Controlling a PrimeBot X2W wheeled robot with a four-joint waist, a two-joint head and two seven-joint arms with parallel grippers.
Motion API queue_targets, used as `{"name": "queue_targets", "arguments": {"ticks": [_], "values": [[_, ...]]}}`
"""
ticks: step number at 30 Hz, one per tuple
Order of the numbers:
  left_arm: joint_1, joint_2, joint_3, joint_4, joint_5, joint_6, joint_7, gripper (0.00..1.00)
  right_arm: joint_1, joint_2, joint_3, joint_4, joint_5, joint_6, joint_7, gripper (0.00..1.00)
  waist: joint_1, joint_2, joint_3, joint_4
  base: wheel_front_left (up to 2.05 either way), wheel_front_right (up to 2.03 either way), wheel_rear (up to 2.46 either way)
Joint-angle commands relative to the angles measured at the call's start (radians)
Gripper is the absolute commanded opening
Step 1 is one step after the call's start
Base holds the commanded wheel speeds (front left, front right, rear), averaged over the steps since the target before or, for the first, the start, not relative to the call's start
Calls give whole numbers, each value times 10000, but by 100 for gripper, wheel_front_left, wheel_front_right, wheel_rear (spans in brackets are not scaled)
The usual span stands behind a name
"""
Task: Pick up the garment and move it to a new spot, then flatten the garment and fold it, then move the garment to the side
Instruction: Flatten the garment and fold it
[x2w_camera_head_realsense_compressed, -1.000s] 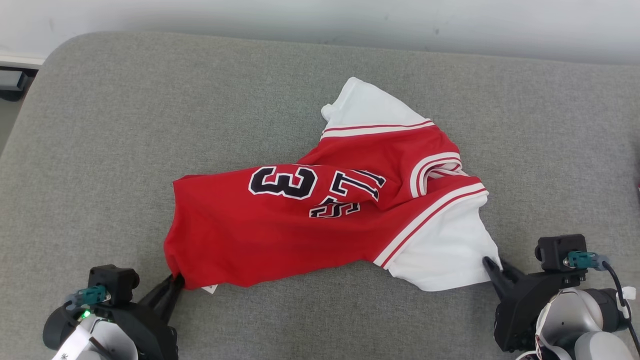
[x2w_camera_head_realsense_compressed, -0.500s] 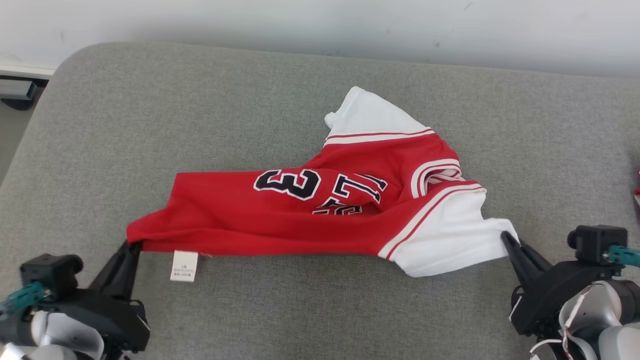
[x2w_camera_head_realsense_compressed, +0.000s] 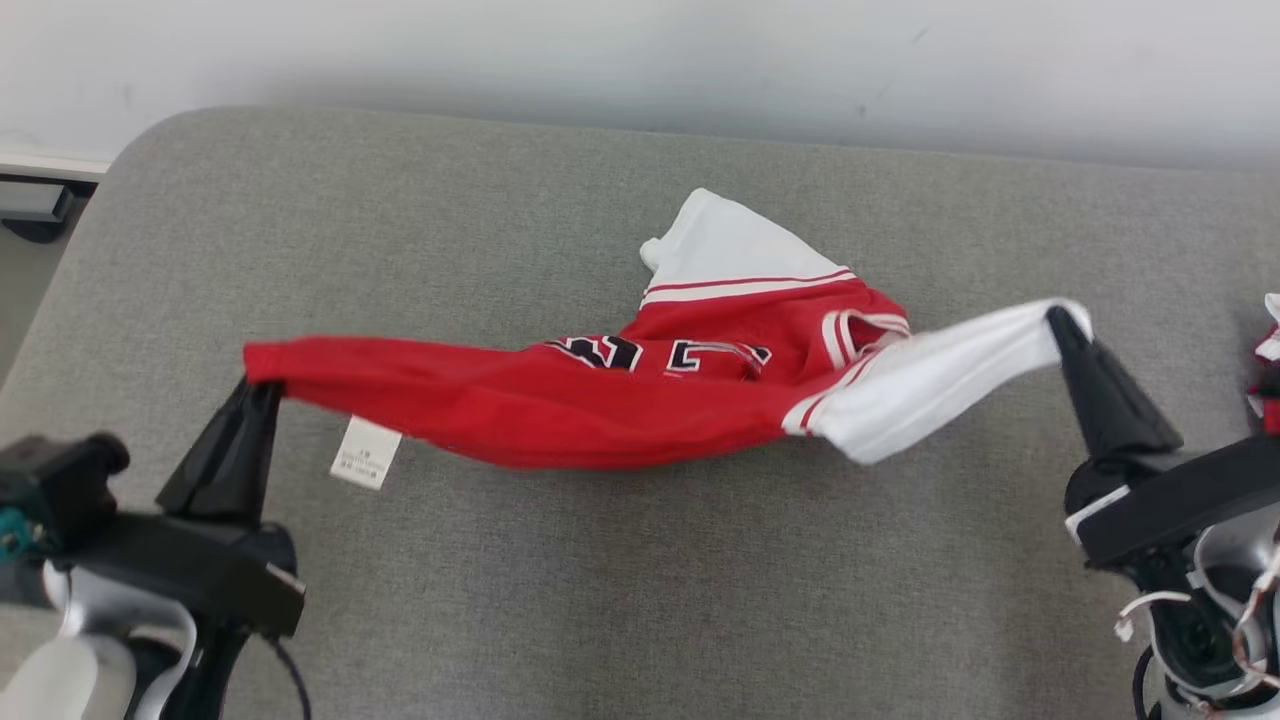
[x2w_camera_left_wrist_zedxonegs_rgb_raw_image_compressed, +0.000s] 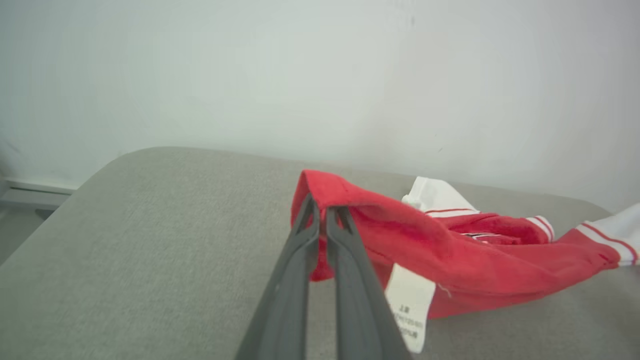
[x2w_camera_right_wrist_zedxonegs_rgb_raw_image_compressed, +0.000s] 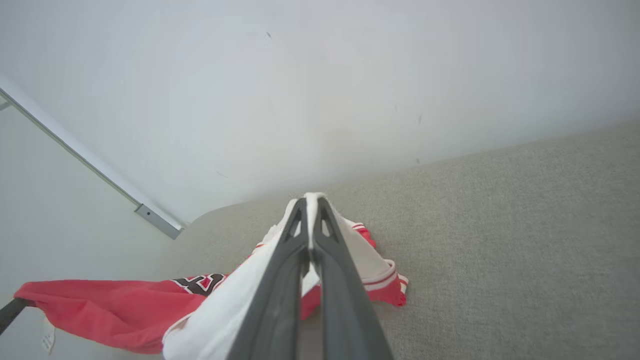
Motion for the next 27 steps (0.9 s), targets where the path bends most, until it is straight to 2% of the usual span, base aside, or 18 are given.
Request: {"name": "queue_targets", "arguments": {"ticks": [1, 7, 13, 19, 23, 27], "values": [[-354, -81, -21, -224, -69, 32, 102, 0, -229, -32, -57, -180, 303, -10, -135, 0, 0, 0, 31, -51, 0, 0, 0], [-1419, -384, 50, -569, -292, 95, 450, 0, -900, -35, -141, -804, 667, -10, -202, 0, 0, 0, 178, -283, 0, 0, 0], [-2615, -959, 174, -224, -802, 65, 680, 0, -1905, -31, -162, -1023, -190, -9, 455, 0, 0, 0, 414, -490, 0, 0, 0], [-4544, -1536, 232, 757, -852, 249, 847, 0, -4078, -34, 158, -1157, -1168, -9, 1544, 0, 0, 0, 1082, -711, 0, 0, 0], [-5798, -1863, 128, 1389, -698, 205, 847, 0, -5627, -37, 334, -948, -1324, -10, 1720, 0, 0, 0, 1649, -840, 0, 0, 0], [-7182, -2109, 188, 2001, -599, 143, 755, 0, -7101, -166, 518, -223, -1333, -9, 1719, 0, 0, 0, 2341, -976, 0, 0, 0]]}}
